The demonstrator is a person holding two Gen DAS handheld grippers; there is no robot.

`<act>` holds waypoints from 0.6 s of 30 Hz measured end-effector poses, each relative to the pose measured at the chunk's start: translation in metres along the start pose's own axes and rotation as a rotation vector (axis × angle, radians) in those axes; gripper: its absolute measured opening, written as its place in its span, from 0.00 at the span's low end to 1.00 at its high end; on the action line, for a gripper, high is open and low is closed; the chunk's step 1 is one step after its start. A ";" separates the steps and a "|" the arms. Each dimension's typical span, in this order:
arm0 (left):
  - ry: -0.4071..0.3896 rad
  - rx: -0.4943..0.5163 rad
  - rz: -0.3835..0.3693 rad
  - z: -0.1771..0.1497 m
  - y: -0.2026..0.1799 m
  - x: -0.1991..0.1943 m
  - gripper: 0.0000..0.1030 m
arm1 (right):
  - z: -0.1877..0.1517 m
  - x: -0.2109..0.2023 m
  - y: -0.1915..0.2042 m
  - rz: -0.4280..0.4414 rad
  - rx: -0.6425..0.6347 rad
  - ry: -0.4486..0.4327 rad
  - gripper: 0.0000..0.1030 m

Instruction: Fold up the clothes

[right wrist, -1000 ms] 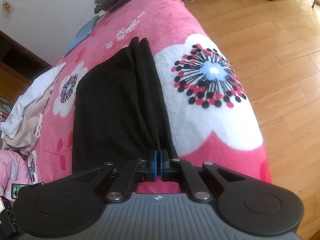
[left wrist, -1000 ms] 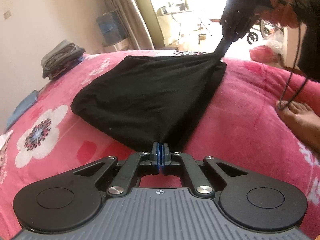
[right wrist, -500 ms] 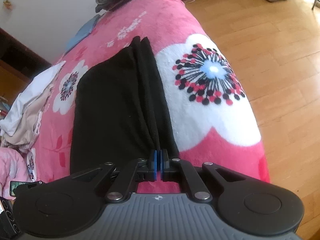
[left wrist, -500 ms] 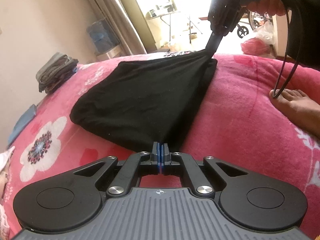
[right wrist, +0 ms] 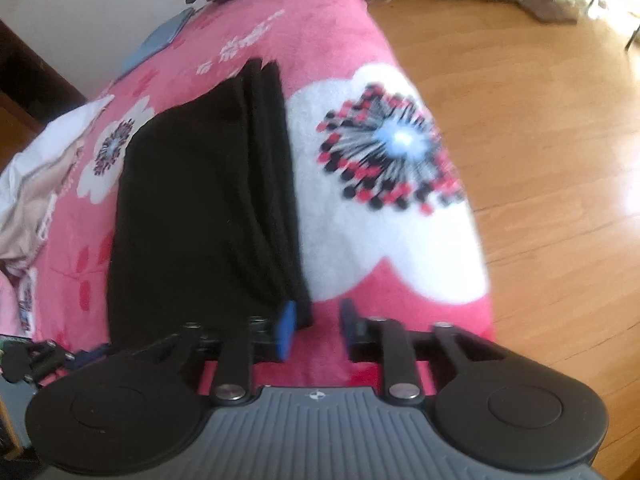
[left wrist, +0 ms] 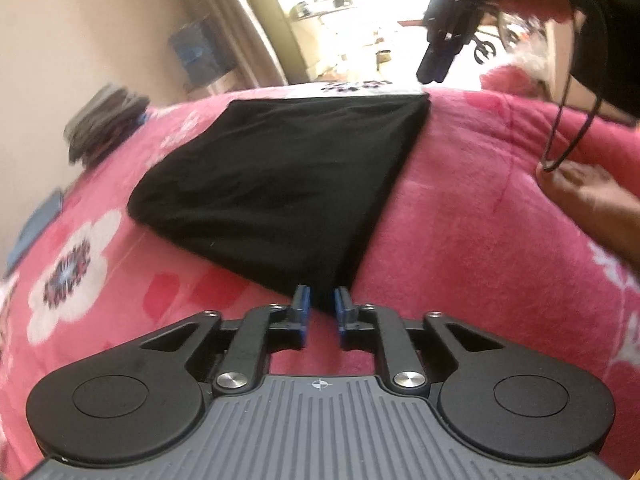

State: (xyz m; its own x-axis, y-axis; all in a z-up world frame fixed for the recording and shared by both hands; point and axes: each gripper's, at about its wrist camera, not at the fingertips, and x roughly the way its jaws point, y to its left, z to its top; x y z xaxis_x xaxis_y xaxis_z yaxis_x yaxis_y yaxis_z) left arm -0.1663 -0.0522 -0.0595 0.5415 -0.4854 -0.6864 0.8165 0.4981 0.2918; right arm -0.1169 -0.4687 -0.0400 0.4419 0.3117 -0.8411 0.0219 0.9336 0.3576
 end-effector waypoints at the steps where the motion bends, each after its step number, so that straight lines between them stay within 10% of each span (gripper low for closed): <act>1: 0.004 -0.034 -0.011 0.000 0.005 -0.003 0.15 | 0.002 -0.006 0.001 -0.014 -0.022 -0.017 0.34; 13: -0.039 -0.249 -0.101 0.023 0.027 0.009 0.15 | 0.021 0.023 0.092 0.091 -0.450 -0.089 0.10; 18: 0.033 -0.376 -0.155 0.010 0.029 0.029 0.15 | 0.014 0.041 0.079 -0.017 -0.461 -0.047 0.08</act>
State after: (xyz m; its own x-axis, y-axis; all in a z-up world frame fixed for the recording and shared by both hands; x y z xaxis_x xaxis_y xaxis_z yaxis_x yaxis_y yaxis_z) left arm -0.1244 -0.0589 -0.0644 0.4059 -0.5548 -0.7262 0.7542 0.6521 -0.0766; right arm -0.0844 -0.3841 -0.0407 0.4854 0.2978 -0.8220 -0.3668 0.9228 0.1177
